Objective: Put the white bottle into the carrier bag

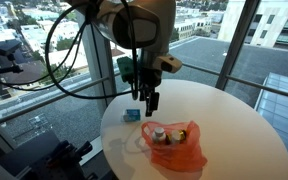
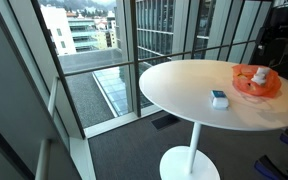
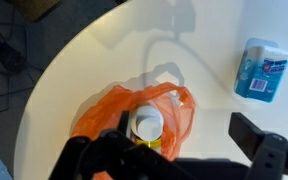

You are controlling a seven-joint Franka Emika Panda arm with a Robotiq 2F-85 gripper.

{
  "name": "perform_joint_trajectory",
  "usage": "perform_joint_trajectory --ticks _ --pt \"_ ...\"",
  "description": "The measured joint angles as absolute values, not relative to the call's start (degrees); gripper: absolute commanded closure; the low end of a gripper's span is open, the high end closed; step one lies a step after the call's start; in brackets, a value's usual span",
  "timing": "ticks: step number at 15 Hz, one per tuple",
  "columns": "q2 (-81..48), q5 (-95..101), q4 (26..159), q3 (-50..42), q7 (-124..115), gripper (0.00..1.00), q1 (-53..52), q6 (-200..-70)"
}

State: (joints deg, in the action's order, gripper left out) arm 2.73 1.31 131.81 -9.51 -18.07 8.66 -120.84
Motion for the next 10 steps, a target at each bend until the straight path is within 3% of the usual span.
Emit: perform_joint_trajectory --ticks 10 --pt "16.19 2.81 131.8 -5.96 -11.43 0.0 6.53 -111.81"
